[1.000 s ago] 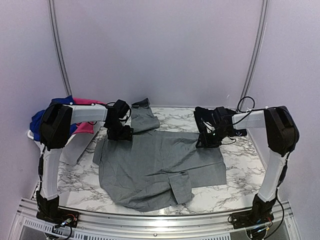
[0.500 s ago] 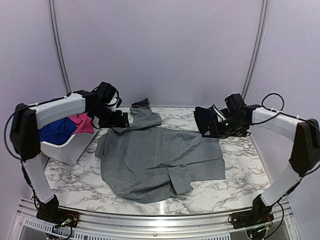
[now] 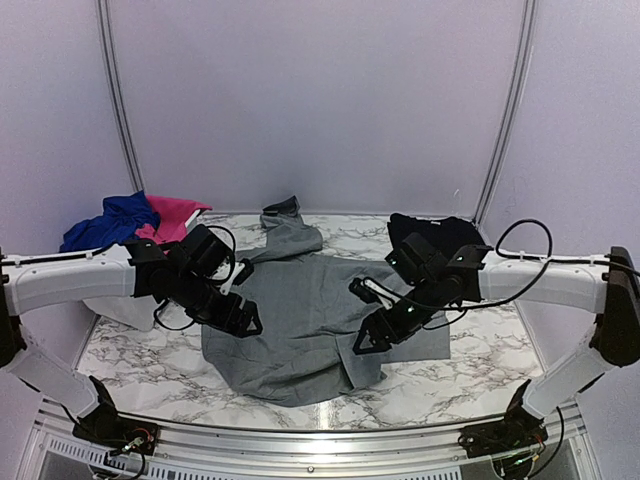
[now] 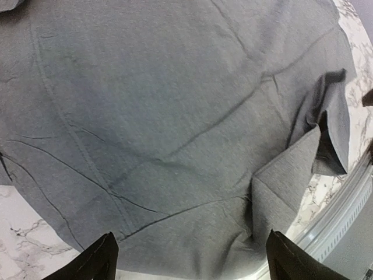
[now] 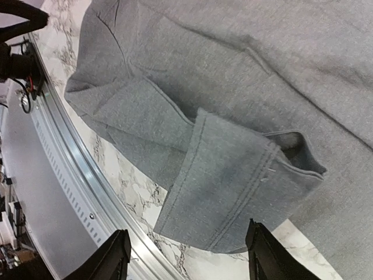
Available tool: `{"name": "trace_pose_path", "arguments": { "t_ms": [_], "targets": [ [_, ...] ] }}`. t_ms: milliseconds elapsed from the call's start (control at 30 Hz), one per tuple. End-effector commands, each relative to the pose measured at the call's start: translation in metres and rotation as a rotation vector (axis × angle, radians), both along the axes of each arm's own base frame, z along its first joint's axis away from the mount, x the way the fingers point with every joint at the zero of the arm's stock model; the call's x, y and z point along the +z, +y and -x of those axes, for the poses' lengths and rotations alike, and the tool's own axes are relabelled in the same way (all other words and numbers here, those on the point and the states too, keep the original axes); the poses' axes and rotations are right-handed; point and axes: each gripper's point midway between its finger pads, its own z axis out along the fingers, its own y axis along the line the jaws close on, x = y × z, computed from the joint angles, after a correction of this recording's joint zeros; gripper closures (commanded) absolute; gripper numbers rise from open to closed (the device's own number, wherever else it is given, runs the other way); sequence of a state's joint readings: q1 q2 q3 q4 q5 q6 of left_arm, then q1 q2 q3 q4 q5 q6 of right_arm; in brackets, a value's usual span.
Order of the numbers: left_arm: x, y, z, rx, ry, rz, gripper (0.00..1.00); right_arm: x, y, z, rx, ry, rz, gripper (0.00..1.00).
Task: Fold and stack the mixed laundry pile
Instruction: Pick up the flattened shirt from the center of the board.
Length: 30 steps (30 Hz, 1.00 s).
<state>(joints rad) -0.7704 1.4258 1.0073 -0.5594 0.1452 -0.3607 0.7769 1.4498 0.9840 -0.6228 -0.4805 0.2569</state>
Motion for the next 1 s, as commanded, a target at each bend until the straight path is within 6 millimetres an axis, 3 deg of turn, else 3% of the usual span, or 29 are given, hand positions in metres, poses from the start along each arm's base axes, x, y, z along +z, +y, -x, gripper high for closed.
{"name": "trace_pose_path", "arguments": {
  "t_ms": [0, 100, 133, 233, 367, 500, 667, 800, 867, 967],
  "targets": [
    [0.010, -0.009, 0.011, -0.010, -0.044, 0.049, 0.09, -0.010, 0.007, -0.012, -0.047, -0.076, 0.180, 0.33],
    [0.010, -0.006, 0.015, 0.000, -0.054, 0.047, 0.08, -0.015, 0.013, -0.009, -0.047, -0.115, 0.272, 0.14],
    [0.010, -0.005, 0.015, 0.002, -0.060, 0.048, 0.08, -0.021, 0.012, -0.007, -0.050, -0.120, 0.314, 0.12],
    [0.011, -0.002, 0.015, 0.015, -0.071, 0.046, 0.08, -0.047, 0.006, -0.001, -0.051, -0.128, 0.441, 0.12],
    [0.009, 0.003, 0.017, 0.027, -0.074, 0.044, 0.06, -0.058, -0.005, -0.009, -0.080, -0.199, 0.579, 0.15],
    [0.007, 0.008, 0.020, 0.031, -0.077, 0.037, 0.06, -0.043, -0.026, -0.013, -0.141, -0.241, 0.622, 0.34],
    [-0.002, 0.017, 0.028, 0.019, -0.075, 0.019, 0.07, -0.027, -0.045, 0.014, -0.189, -0.138, 0.508, 0.55],
    [-0.010, 0.027, 0.035, 0.003, -0.087, -0.004, 0.11, -0.031, -0.041, 0.055, -0.150, 0.042, 0.308, 0.96],
    [-0.008, 0.030, 0.037, -0.010, -0.100, 0.001, 0.12, -0.028, -0.037, 0.073, -0.122, 0.115, 0.221, 1.00],
    [-0.004, 0.033, 0.041, -0.045, -0.134, 0.005, 0.13, -0.004, -0.029, 0.090, -0.087, 0.152, 0.074, 1.00]
  ]
}}
